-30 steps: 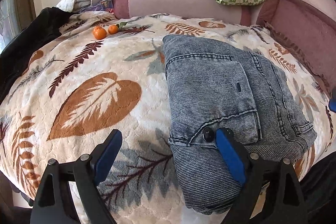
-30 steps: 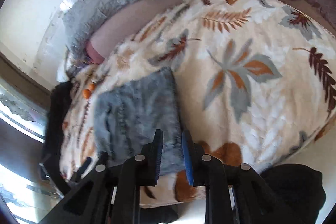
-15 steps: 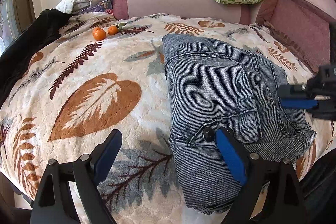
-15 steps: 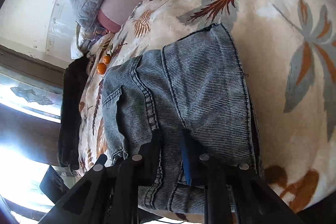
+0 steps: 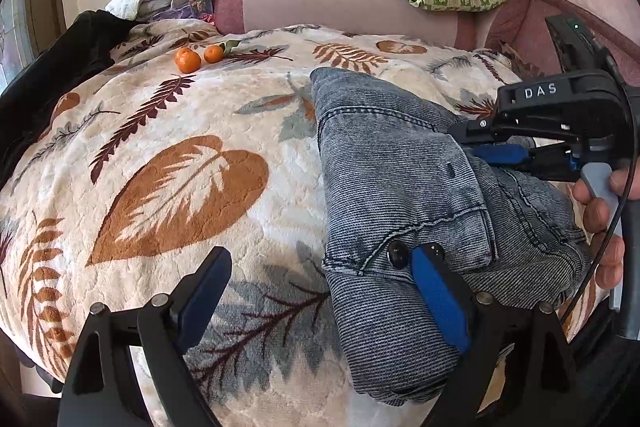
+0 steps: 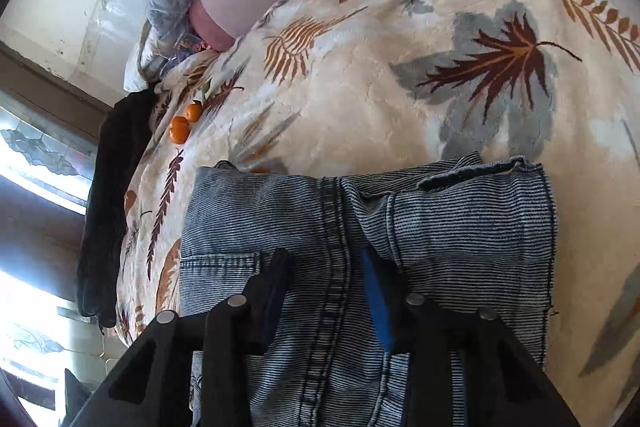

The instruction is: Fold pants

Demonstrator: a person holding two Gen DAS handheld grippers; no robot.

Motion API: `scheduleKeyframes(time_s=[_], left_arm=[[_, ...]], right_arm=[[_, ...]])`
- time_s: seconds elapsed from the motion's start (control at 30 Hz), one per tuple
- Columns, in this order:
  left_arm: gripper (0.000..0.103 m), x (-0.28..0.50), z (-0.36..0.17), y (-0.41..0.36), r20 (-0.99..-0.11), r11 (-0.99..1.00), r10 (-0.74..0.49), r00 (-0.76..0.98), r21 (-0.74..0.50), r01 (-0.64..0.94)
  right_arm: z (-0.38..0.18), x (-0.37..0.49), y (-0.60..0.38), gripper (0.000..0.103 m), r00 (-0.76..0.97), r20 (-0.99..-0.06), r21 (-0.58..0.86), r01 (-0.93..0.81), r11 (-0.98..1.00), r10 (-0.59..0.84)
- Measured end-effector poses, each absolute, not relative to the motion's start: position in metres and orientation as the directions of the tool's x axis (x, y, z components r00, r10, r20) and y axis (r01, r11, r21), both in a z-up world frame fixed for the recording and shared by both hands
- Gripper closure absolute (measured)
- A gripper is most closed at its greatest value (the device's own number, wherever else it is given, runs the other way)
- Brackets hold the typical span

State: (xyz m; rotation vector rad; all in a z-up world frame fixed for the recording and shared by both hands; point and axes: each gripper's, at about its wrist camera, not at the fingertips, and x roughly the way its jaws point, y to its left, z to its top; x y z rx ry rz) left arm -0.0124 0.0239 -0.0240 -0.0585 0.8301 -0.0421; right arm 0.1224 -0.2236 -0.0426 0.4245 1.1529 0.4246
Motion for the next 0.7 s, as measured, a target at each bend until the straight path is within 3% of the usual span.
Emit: scheduleKeyframes(time_s=[0.13,0.27,0.33,0.37,0.4,0.5,0.6,0.63,0.7], left_arm=[[0.012,-0.016,-0.013,0.044,-0.707,0.965,-0.190,0.681,-0.264,-0.004],[0.012,-0.026,0.001,0.063,-0.635,0.944,-0.166,0.755,-0.324,-0.065],[0.012,-0.018,-0.009,0.053,-0.694,0.962,-0.160,0.702,-0.268,-0.045],[0.012,-0.011,-0.024,0.038,-0.765,0.984,-0.130,0.631,-0.178,-0.013],[0.010,-0.010,-0.035,0.026,-0.781,0.995,-0.082,0.619,-0.099,0.006],[0.010,-0.017,-0.024,0.016,-0.742,1.000,-0.015,0.670,-0.013,0.008],[0.009,-0.013,-0.027,0.022,-0.760,0.998,-0.049,0.648,-0.066,-0.001],[0.009,-0.011,-0.028,0.024,-0.766,0.996,-0.063,0.640,-0.084,-0.002],[0.009,-0.010,-0.027,0.029,-0.765,0.994,-0.085,0.639,-0.113,-0.002]], right_arm=[[-0.042,0.117,-0.222,0.063,0.358,-0.785,0.489,-0.142,0.860,0.506],[-0.045,0.110,-0.227,0.063,0.387,-0.757,0.497,-0.181,0.849,0.526],[-0.044,0.109,-0.227,0.063,0.385,-0.757,0.491,-0.199,0.848,0.528],[-0.044,0.110,-0.228,0.063,0.379,-0.759,0.495,-0.194,0.847,0.530],[-0.042,0.113,-0.227,0.063,0.367,-0.766,0.498,-0.182,0.848,0.528],[-0.021,0.115,-0.221,0.061,0.342,-0.811,0.451,-0.152,0.880,0.475],[0.018,0.106,-0.202,0.059,0.393,-0.750,0.450,-0.287,0.846,0.532],[0.022,0.105,-0.197,0.055,0.389,-0.743,0.453,-0.307,0.837,0.545],[0.005,0.107,-0.185,0.035,0.343,-0.802,0.392,-0.317,0.864,0.489]])
